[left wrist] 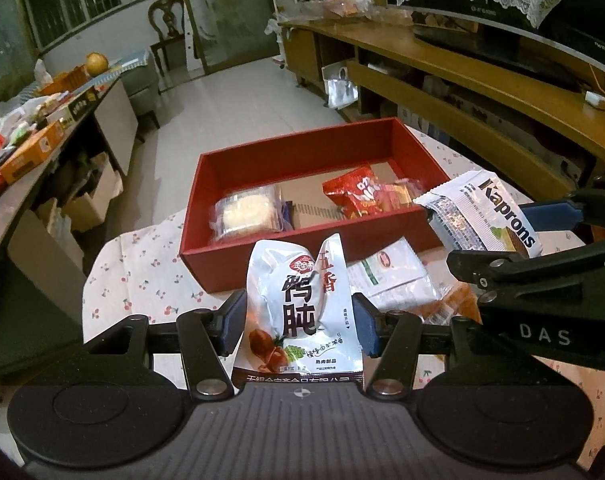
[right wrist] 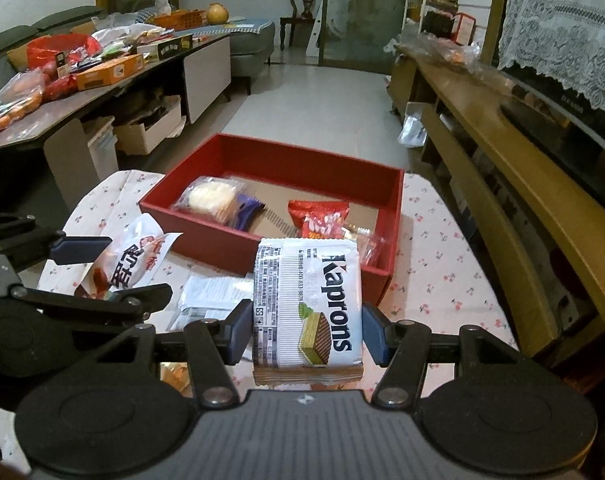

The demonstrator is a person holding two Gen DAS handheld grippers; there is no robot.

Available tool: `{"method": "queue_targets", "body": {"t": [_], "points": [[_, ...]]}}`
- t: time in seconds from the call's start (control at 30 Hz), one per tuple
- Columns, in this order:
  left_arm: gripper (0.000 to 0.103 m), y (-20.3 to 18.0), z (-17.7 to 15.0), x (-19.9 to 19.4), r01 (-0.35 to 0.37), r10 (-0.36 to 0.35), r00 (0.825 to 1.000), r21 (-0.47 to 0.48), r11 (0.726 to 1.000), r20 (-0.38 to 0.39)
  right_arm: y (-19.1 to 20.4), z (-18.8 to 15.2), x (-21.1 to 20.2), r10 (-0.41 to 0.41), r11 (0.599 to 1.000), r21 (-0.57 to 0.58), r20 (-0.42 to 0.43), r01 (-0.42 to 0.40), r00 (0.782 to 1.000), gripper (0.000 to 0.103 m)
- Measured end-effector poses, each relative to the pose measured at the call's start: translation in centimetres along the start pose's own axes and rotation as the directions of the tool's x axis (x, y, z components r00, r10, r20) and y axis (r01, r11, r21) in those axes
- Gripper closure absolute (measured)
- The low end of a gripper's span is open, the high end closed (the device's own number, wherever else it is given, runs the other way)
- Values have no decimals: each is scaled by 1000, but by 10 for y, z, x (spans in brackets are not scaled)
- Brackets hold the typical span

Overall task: Organize snacks
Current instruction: 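Carry the duck-neck pouch and Kaprons wafer into the red tray and open both tools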

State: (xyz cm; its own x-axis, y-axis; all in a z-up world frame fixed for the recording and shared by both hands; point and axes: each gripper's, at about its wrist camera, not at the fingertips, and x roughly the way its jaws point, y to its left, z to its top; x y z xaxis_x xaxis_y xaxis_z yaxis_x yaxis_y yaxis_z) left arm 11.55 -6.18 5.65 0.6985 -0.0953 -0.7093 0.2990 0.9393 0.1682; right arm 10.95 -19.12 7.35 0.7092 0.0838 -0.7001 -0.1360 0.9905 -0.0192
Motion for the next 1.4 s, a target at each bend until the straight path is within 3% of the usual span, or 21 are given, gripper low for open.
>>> {"method": "queue_targets", "body": {"t": [1.4], "points": [[42,11,53,30,-53,57,997,-60,997,55,-16,55,33,-67,997,30,69,65,995,29]]}}
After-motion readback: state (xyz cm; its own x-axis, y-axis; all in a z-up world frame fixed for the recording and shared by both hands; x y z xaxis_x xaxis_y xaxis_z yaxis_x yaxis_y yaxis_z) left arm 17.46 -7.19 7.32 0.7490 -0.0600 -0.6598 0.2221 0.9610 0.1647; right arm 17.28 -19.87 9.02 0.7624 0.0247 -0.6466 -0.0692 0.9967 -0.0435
